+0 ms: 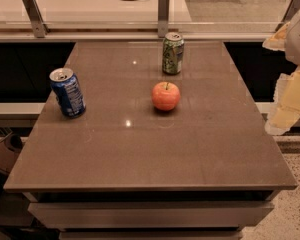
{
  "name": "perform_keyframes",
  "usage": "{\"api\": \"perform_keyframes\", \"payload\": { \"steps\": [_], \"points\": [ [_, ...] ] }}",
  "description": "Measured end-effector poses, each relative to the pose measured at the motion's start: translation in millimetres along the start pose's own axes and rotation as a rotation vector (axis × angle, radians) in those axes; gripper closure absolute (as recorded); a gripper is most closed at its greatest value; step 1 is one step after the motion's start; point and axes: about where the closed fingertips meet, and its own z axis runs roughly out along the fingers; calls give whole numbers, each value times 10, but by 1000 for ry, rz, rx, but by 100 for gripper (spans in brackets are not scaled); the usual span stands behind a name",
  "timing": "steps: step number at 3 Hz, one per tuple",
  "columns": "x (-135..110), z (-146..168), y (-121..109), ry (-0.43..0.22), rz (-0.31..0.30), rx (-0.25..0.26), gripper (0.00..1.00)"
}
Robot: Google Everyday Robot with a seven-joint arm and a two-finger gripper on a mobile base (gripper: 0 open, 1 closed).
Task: Pick pepsi can
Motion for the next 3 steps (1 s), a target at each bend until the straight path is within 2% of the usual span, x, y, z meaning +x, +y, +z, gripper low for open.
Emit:
{"api": "perform_keyframes", "payload": {
  "steps": [1,2,3],
  "points": [
    [0,0,0,0,0,0,0],
    [-43,-17,1,-36,1,16,0],
    [-271,47,43,-138,-22,26,0]
  ]
}}
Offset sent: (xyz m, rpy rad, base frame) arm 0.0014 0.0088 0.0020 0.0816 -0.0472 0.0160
